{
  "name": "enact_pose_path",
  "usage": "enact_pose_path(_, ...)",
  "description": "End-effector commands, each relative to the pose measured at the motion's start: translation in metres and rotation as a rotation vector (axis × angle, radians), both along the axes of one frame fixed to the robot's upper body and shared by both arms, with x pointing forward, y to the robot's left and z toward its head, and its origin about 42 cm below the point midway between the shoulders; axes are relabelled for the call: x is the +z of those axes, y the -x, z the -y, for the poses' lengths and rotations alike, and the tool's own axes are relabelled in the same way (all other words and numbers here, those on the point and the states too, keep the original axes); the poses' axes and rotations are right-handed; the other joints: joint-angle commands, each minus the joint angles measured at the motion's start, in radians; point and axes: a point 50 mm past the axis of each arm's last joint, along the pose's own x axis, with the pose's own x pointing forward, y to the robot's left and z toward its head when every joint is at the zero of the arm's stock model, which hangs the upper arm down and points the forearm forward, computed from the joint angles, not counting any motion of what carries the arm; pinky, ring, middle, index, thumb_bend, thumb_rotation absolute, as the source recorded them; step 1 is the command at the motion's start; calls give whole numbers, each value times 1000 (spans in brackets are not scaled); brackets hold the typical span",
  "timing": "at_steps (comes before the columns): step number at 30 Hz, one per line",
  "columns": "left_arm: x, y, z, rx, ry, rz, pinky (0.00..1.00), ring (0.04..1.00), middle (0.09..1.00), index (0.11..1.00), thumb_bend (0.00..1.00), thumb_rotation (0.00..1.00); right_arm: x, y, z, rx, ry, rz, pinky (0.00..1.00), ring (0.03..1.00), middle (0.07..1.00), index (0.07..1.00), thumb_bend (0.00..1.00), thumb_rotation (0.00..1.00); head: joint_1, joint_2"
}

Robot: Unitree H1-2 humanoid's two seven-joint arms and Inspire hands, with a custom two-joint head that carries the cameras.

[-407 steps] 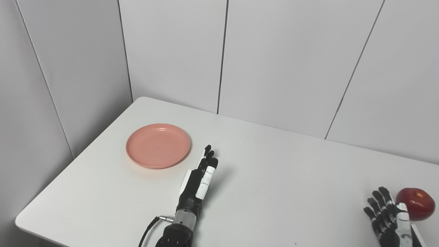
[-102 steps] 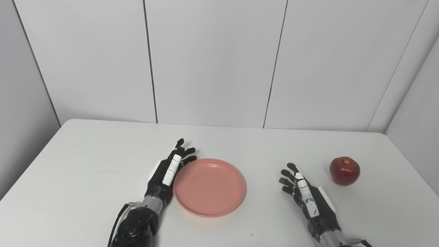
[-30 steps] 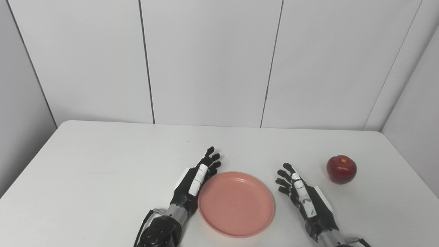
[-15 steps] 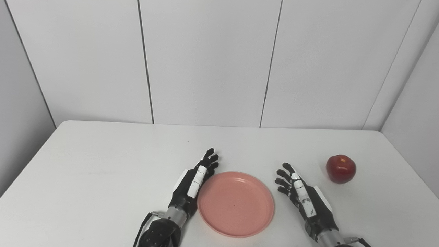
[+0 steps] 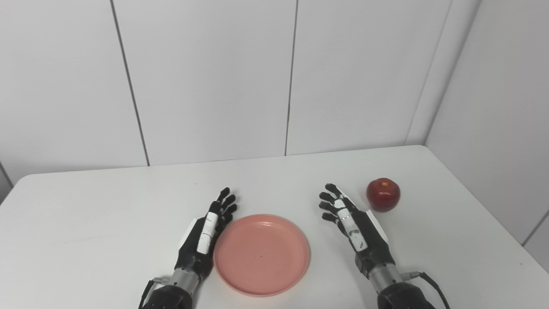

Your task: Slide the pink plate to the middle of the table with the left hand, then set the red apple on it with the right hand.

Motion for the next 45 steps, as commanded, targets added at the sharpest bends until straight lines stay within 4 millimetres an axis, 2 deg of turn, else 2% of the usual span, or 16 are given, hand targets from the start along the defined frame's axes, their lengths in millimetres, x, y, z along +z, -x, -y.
enact_pose_path(1,-15,0,-15,23,-32,-54,1000,964,974,965,889,981,31,-7,1,5,63,169,845,863,876,898,911,965,-14,-3)
enact_pose_path(3,-17,-1,-18,27,-38,-57,1000,968,977,970,882,997,37,-7,3,-8,114,209,778,852,870,872,810,951,-30,-9)
enact_pose_path(6,-20,-3,-21,33,-33,-65,1000,968,975,968,889,995,42,-8,7,-32,174,237,760,842,863,862,773,943,-42,-22)
enact_pose_path(10,-22,-4,-21,36,-13,-74,1000,973,974,974,915,975,49,-12,18,-67,271,275,757,834,854,853,811,965,-38,-30)
enact_pose_path(12,-23,-4,-20,37,-9,-76,1000,974,974,976,914,972,54,-14,25,-87,351,296,717,807,824,829,843,991,-33,-34)
enact_pose_path(15,-25,-5,-20,36,-7,-77,1000,976,974,976,910,972,66,-17,35,-132,523,355,695,759,783,790,828,999,-32,-38)
enact_pose_path(18,-26,-5,-20,37,-10,-75,1000,975,975,976,900,980,73,-21,40,-159,623,394,666,726,758,764,832,995,-32,-38)
enact_pose_path(27,-29,-4,-21,39,-1,-76,1000,982,987,986,899,984,97,-44,60,-229,946,472,601,708,754,773,845,982,-37,-50)
enact_pose_path(30,-30,-4,-22,43,3,-83,1000,983,988,986,900,979,105,-54,66,-268,1054,477,613,709,751,770,843,964,-35,-53)
enact_pose_path(40,-32,-4,-23,47,3,-89,1000,976,985,979,900,979,113,-77,86,-348,1204,460,596,678,712,736,826,883,-34,-57)
enact_pose_path(45,-32,-3,-23,44,-5,-90,1000,974,983,982,893,986,113,-83,96,-364,1248,446,616,680,707,727,821,882,-35,-57)
